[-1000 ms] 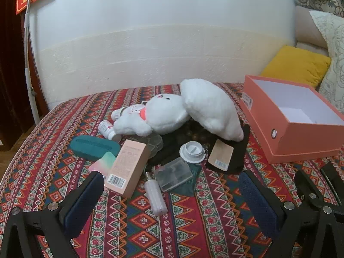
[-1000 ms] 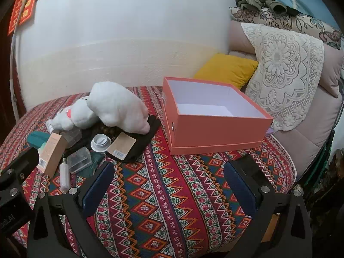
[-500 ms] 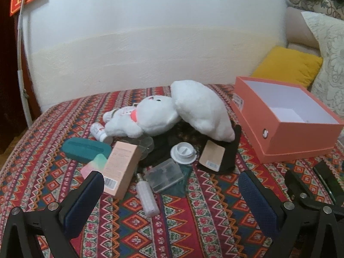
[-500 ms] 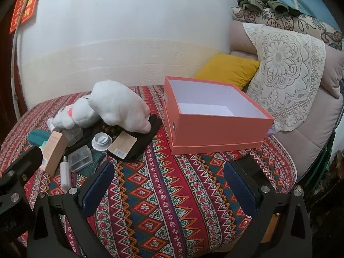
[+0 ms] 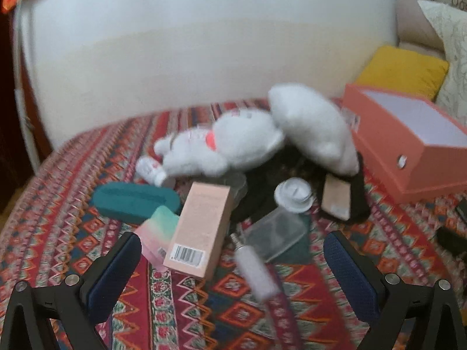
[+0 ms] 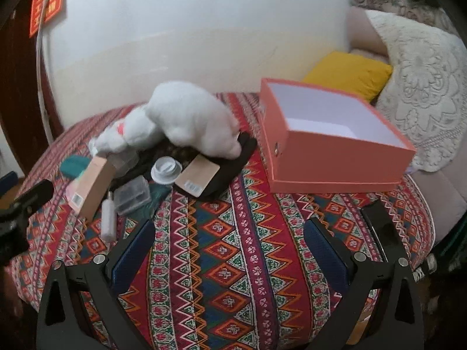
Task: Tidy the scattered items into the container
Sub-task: 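Move both tools toward the scattered items beside the plush toy, then grasp the pink foundation box with the left tool while the right tool grasps the dark green sachet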
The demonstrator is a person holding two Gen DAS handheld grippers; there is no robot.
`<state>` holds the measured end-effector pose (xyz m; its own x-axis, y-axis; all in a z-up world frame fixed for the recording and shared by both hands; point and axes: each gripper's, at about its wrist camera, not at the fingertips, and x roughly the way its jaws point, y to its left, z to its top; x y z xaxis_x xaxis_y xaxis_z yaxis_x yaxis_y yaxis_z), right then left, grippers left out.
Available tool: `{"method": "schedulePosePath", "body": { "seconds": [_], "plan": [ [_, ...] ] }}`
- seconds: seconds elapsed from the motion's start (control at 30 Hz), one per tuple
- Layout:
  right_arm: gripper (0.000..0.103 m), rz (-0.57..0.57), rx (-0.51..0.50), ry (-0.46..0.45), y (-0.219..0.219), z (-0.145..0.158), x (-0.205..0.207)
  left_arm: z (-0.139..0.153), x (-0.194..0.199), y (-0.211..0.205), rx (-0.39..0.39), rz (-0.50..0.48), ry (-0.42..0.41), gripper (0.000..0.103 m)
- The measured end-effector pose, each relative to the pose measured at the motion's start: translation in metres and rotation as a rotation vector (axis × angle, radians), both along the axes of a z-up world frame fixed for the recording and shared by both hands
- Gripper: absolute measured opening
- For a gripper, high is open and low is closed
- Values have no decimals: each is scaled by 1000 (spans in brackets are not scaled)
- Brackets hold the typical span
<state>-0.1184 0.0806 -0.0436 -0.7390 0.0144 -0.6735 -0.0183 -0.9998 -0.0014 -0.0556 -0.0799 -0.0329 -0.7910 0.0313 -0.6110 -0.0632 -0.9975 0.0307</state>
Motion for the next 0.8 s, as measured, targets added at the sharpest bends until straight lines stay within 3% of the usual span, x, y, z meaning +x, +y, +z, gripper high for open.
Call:
{"method": "schedulePosePath", "body": {
  "seconds": [0.23, 0.37, 0.43, 0.47, 0.5, 0.63, 0.8],
  "plan": [
    [103, 96, 1, -65, -17, -3, -55, -56, -67, -15, -95, -7, -121, 103],
    [98, 182, -33, -144, -39, -29, -96, -74, -91, -10, -113, -44, -165, 102],
    [95, 218, -16, -197, -52, -48, -109, -83, -99, -12, -94, -59, -200, 94],
    [95, 234, -4, -217, -58, -57, -114, -88, -103, -13, -86, -67, -218, 80],
    [95, 247, 12, -226, -63, -63, -116, -92, -106, -15, -76, -75, -237, 56],
    [96, 319, 52, -229, -85, -75, -123, -95, -110, -33, 7, -86, -276, 52],
    [96, 398, 42, -257, -119, -90, -133, -83, -98, -44, 23, -58, -250, 52]
  ]
}}
